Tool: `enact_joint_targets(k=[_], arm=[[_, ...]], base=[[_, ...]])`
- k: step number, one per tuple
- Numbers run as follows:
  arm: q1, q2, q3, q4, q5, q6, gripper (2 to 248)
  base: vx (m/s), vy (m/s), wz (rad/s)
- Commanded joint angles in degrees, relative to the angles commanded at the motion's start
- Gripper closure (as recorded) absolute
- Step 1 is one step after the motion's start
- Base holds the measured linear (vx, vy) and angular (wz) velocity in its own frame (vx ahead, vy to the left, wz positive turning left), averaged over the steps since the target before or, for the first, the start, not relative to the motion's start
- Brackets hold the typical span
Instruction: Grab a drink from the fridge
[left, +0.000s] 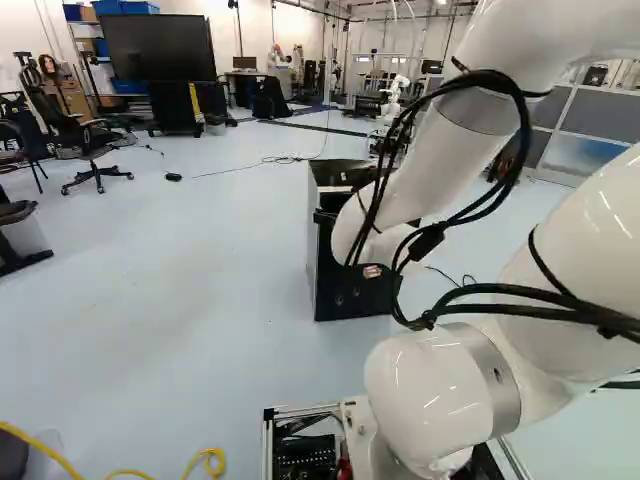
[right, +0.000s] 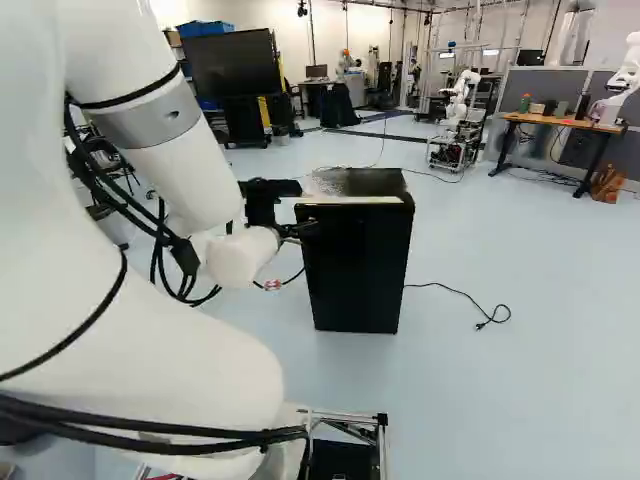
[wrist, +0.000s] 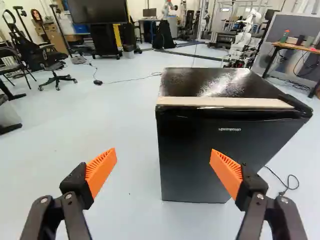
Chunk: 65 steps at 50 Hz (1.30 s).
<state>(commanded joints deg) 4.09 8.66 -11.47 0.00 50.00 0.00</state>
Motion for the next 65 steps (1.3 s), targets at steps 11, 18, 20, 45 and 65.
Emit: enact_joint_targets(k=[11,18,20,45,65], arm=[[1.63,-3.01,-2.82,0.02,0.0,0.0,3],[2.66,-4.86,-4.61,0.68,0.0,0.0,3],[3.01,-5.43,-5.16,1.0,0.0,0.0,3],[6.99,-10.93,-10.72,6.74,0.0,0.0,3],[10.49,-13.77,-13.74,14.51,0.02,0.0,3]], base=[[0.0,0.0,0.0],[0.0,0.0,0.0],[0.0,0.0,0.0],[0.0,0.0,0.0],[0.0,0.0,0.0]])
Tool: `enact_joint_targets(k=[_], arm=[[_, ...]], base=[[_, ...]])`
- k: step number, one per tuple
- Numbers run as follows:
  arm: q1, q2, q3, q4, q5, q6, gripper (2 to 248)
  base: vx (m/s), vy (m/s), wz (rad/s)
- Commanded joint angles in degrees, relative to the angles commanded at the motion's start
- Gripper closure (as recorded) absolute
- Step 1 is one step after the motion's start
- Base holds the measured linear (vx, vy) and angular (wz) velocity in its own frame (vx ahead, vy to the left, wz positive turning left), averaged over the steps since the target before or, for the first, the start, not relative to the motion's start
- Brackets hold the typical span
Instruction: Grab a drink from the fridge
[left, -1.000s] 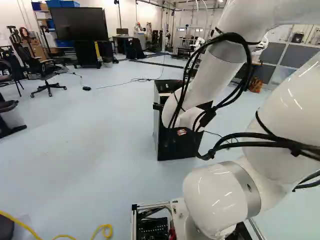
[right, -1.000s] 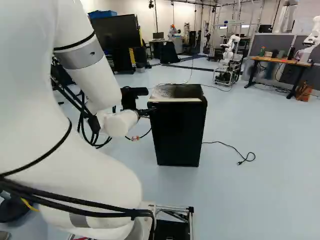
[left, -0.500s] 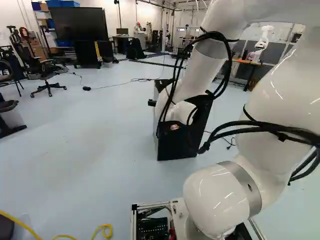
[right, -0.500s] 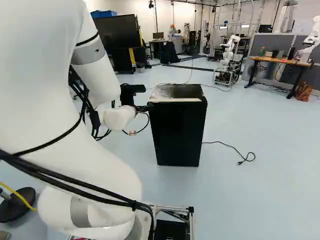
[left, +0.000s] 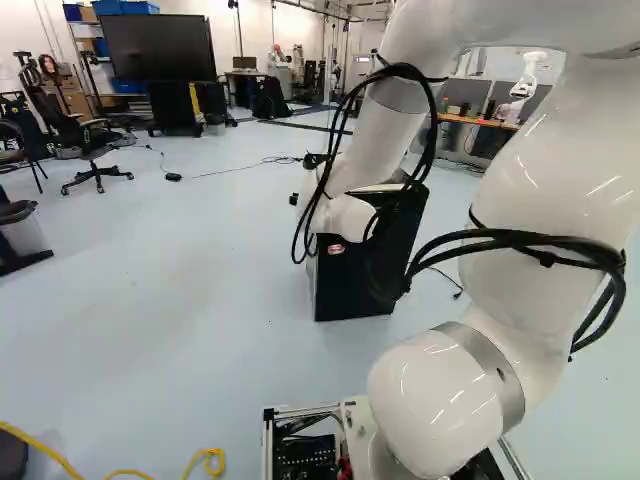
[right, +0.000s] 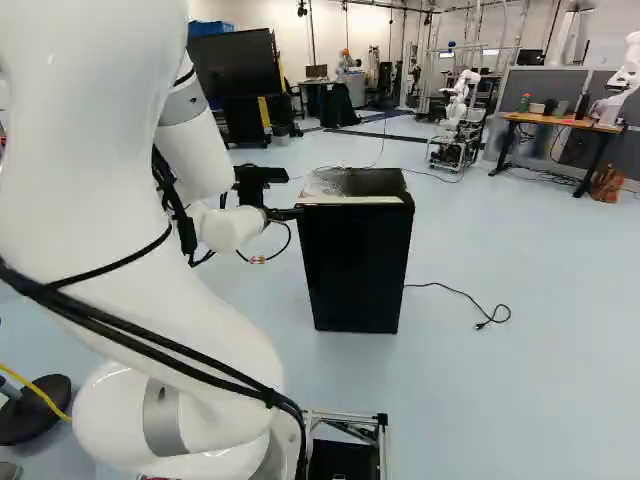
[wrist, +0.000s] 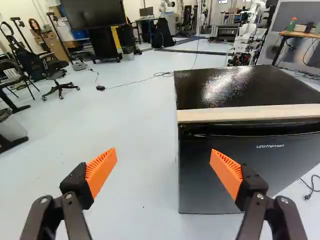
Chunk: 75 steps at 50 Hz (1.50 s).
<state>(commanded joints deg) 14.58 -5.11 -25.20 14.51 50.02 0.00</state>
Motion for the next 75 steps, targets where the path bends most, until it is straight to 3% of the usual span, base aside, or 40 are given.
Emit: enact_joint_targets(k=[33,75], arm=[[6.05,-2.73,-2.83,14.16,2.66,0.0,3],[12.75,-14.47,-9.93,32.33,10.55,0.0,3]], base=[[0.0,0.0,0.0],[0.0,0.0,0.0]])
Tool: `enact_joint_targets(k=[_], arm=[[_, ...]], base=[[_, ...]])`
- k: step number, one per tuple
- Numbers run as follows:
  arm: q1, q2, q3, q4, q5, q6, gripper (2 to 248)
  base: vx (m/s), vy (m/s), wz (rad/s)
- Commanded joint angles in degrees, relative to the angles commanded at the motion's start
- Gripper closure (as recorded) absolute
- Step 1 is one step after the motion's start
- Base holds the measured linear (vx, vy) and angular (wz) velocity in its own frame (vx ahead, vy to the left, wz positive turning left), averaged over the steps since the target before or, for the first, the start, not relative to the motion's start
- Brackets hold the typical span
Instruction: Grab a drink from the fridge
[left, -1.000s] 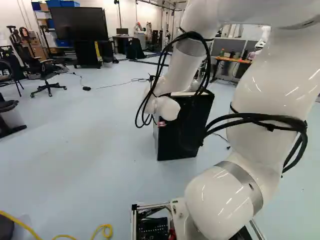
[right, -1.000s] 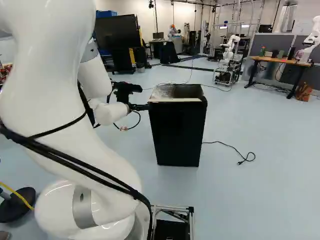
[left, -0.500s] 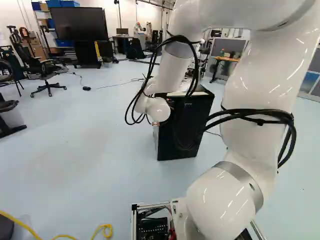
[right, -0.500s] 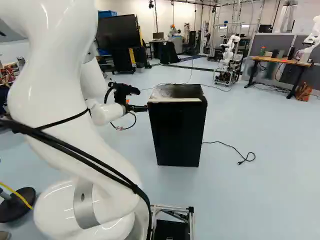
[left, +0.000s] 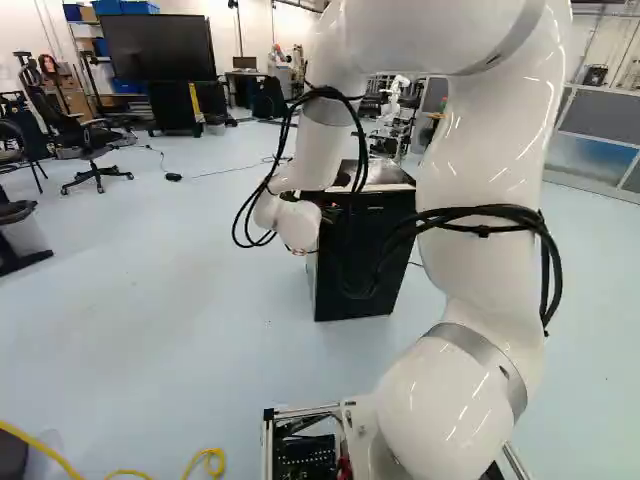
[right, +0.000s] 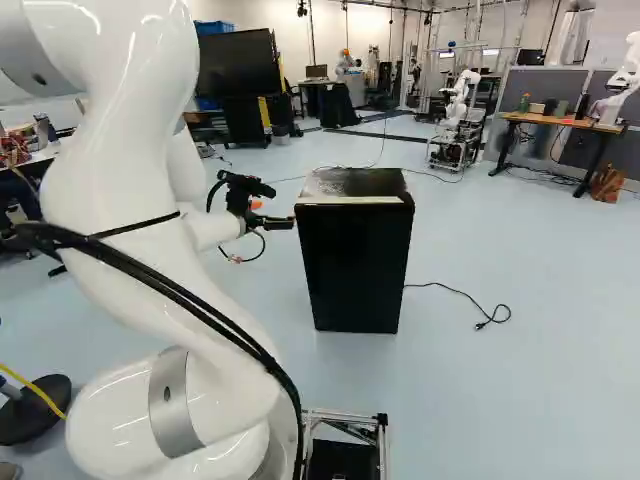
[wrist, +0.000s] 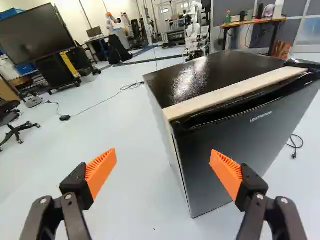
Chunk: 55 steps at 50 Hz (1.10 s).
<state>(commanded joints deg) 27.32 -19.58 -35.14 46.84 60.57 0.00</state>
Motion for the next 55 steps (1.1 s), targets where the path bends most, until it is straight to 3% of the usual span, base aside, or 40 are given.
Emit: enact_joint_targets(k=[32,55], arm=[[3.93,-6.77,-7.04,13.82,8.18,0.0,3],[3.64,-12.83,-11.77,22.62,12.04,0.0,3]], base=[[0.0,0.0,0.0],[0.0,0.0,0.0]])
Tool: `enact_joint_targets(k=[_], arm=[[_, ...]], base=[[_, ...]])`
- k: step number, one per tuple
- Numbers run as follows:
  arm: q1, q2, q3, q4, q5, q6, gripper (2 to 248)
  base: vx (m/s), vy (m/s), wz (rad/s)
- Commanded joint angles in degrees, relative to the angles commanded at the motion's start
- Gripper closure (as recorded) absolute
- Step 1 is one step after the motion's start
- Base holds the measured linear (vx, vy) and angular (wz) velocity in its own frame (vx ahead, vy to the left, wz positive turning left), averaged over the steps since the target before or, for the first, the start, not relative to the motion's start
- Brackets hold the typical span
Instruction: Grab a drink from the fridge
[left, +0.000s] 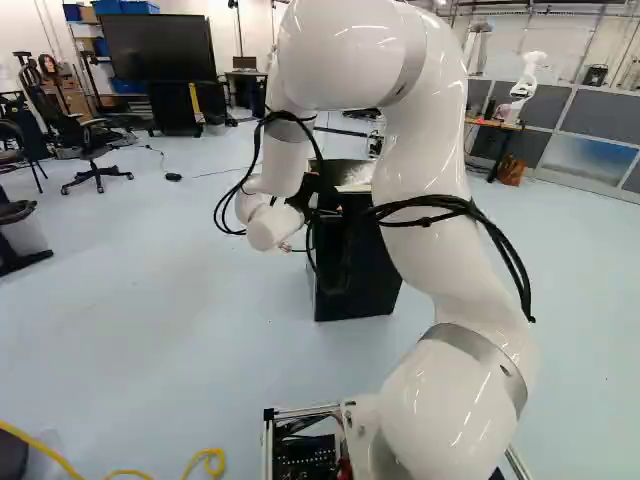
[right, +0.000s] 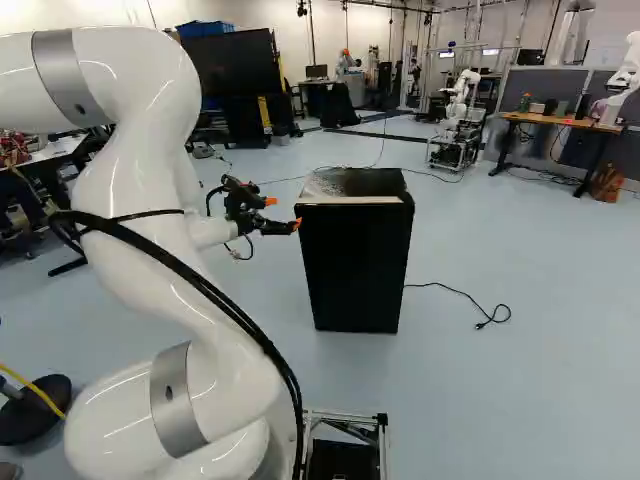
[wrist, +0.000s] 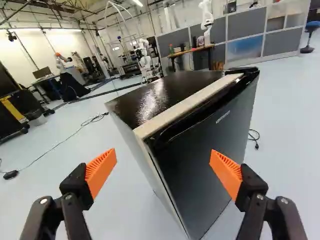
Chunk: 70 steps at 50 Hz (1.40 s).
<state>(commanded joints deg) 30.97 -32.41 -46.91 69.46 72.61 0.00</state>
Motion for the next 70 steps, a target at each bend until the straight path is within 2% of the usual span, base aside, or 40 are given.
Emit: enact_joint_targets(k=[15,31,36,70], arm=[[-0.11,-2.94,-1.05,0.51,0.15,-0.34,3],[-0.1,-5.04,-1.67,0.53,0.16,-8.36,3],[-0.1,-5.12,-1.69,0.53,0.16,-9.63,3],[-1.21,-6.91,-4.7,0.53,0.16,-10.19,3]], base=[[0.0,0.0,0.0],[0.0,0.0,0.0],[0.0,0.0,0.0],[0.0,0.0,0.0]])
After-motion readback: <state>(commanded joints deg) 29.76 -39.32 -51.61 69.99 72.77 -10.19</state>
